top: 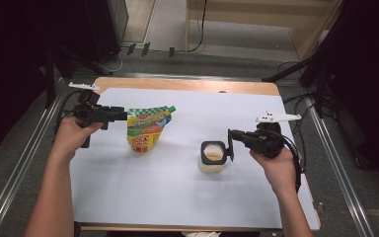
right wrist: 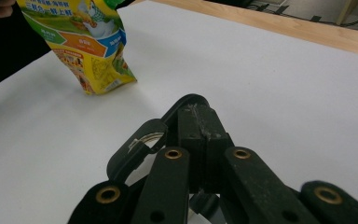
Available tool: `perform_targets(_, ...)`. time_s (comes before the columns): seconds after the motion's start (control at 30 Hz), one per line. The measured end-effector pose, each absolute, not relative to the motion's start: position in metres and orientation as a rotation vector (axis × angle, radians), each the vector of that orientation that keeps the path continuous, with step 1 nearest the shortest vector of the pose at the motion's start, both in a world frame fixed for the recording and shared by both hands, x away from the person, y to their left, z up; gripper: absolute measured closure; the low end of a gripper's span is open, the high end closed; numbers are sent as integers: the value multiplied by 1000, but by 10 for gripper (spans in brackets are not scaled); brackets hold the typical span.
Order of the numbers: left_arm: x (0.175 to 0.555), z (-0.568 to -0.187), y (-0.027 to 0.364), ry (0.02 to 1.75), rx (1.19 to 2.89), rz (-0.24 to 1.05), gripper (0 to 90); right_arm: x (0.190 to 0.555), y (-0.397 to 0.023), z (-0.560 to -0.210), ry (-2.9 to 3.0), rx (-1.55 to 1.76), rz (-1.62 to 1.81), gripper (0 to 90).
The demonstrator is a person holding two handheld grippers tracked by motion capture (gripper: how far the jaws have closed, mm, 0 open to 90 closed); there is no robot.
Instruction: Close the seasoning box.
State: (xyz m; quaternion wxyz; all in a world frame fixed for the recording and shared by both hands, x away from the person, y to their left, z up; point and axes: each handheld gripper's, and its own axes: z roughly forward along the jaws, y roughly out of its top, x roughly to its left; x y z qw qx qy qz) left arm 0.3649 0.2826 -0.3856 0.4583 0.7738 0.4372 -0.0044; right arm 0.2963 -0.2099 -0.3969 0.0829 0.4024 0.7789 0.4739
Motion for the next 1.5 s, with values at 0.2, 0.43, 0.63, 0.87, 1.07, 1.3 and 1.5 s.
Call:
perform_targets(0.2,365,-386,283,1078,1905,-12,407,296,-203,-400,2345,1195,1426,900)
perform_targets(0.43,365,-386,283,1073,1903,-14,405,295,-194,-404,2374,1168,1424,900)
perform_targets(0.63,365,-386,282,1074,1911,-18,404,295,-186,-408,2398,1148,1426,900)
perform_targets(0.87,365,-387,281,1076,1911,-19,404,294,-175,-414,2433,1128,1414,900)
perform_targets(1.07,366,-388,281,1076,1920,-24,404,295,-164,-422,2486,1092,1379,900)
perform_targets(1.3,366,-389,281,1078,1919,-27,403,296,-154,-433,2537,1079,1336,900)
perform_targets(1.5,366,-389,282,1079,1913,-32,401,295,-152,-435,2547,1076,1326,900)
